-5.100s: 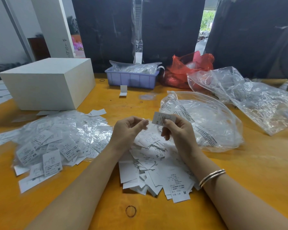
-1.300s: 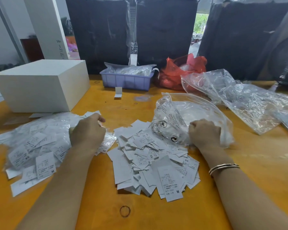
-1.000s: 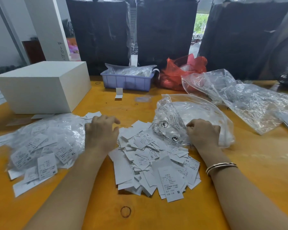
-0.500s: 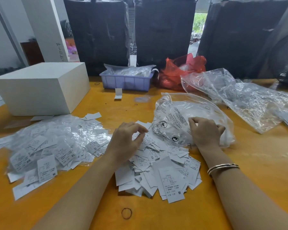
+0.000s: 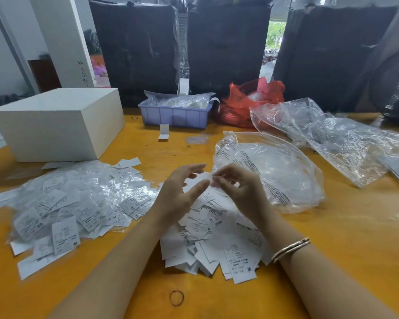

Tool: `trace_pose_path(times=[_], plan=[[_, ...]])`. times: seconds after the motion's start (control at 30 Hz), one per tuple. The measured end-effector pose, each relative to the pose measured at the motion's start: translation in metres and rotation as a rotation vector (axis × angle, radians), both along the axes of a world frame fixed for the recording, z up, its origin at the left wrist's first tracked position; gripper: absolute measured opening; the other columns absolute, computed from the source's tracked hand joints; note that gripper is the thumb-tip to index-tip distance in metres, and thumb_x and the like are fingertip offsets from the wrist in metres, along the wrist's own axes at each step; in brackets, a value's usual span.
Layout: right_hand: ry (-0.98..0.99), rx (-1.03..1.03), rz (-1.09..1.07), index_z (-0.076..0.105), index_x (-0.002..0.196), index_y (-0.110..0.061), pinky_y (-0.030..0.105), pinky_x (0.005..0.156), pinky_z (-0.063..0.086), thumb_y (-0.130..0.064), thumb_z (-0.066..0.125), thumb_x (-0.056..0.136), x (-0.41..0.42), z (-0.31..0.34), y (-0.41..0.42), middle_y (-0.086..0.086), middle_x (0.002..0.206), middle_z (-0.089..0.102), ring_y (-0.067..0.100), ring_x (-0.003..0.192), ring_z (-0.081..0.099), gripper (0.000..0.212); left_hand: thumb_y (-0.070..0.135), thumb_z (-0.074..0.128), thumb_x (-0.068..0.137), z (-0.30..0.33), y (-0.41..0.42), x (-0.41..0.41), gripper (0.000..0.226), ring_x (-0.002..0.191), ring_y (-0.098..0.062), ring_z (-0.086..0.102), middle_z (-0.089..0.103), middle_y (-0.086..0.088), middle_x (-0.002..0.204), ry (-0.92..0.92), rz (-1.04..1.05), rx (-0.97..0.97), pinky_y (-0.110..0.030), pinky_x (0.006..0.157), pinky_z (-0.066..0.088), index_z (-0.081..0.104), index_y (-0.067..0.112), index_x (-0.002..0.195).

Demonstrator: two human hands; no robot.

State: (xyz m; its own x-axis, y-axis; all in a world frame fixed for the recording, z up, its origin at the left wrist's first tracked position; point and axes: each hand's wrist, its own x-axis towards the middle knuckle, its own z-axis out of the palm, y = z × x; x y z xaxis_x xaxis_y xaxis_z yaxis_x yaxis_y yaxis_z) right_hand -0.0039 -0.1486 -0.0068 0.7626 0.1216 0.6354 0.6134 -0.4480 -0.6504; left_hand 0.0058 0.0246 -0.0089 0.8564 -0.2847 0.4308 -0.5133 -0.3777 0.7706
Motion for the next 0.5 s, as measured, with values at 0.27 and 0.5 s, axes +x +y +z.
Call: trace_pose_path(times=[0.27,0.5], plan=[[0.239,0.225,0.12,0.059,0.098,-0.018,0.023,0.071,0.052,-0.012,0.059,0.09,-0.001,-0.004,0.014,-0.001,0.078,0.07,0.01,0.075,0.067,0.01,0.028,0.068,0.081,0.002,0.003,0.005,0.008,0.074,-0.002,0.065,0.072,0.008,0.077,0.11,0.037,-0.334,-0.011,0.067,0.047,0.068,0.02,0.082],[0.133,-0.527,0.058,0.058,0.125,-0.025,0.028,0.097,0.026,-0.023,0.058,0.089,-0.001,-0.008,0.005,-0.011,0.118,0.059,0.006,0.111,0.044,0.036,0.025,0.072,0.078,0.001,0.009,0.01,0.013,0.074,-0.005,0.065,0.07,0.002,0.076,0.138,0.145,-0.512,-0.012,0.067,0.049,0.063,0.015,0.08]])
